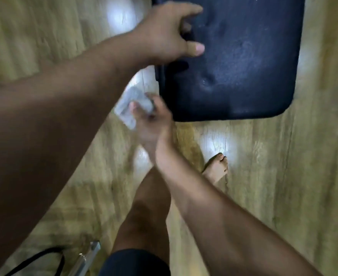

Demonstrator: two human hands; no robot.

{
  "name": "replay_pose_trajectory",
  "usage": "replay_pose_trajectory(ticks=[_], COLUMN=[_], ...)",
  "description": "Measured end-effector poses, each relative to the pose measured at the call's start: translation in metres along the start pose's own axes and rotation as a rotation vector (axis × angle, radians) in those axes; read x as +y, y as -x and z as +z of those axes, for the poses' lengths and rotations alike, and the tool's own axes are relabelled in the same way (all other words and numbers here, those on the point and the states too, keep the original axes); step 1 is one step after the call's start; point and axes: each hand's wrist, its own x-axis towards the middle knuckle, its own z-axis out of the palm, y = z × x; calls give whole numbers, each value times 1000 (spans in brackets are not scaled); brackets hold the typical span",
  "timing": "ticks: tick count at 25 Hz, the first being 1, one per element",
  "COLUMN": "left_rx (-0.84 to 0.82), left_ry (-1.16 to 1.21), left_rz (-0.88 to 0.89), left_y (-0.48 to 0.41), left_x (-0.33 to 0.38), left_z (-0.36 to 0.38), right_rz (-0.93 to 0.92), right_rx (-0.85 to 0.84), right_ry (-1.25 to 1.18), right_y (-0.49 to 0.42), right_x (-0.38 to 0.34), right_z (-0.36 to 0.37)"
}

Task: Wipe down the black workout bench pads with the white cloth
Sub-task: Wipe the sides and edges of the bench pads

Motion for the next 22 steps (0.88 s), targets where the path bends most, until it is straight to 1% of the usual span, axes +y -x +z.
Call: replay_pose_trajectory(ticks=[1,2,4,5,6,8,9,11,12,13,14,15,16,17,19,22], left_rx=[53,70,21,9,24,57,83,182,248,315,362,367,327,276,237,274], left_ry=[249,429,741,890,1028,1199,1233,1226,1198,1118,1004,889,806,757,808,1013], left_rz=[-59,-121,-214,-257,-295,-340,-354,-412,-455,-497,-534,-556,-549,-558,-648,-767], left_y=[16,32,62,75,85,98,103,103,100,96,93,91,90,91,96,108], left_x=[-14,-29,-56,-65,-69,-75,-80,-96,-105,-116,-122,-125,-122,-116,-100,-87], left_z=[-14,-22,-15,-3,8,28,35,41,43,47,54,63,73,87,113,132], right_rz=[-66,-92,-69,-69,-99,-154,-137,-21,17,29,45,87,141,188,245,290], right_rx=[27,39,-81,-141,-183,-271,-342,-507,-518,-456,-351,-245,-165,-126,-108,-127], right_ry=[53,104,151,220,335,562,660,834,934,1029,1093,1110,1101,1096,1090,1049], right_y=[-8,-19,-37,-39,-42,-51,-56,-73,-88,-107,-127,-145,-159,-169,-178,-178], right_x=[-18,-35,-56,-63,-67,-71,-74,-89,-103,-119,-133,-146,-154,-157,-154,-154], right_z=[-12,-30,-53,-60,-60,-57,-52,-47,-44,-42,-40,-38,-37,-37,-36,-37])
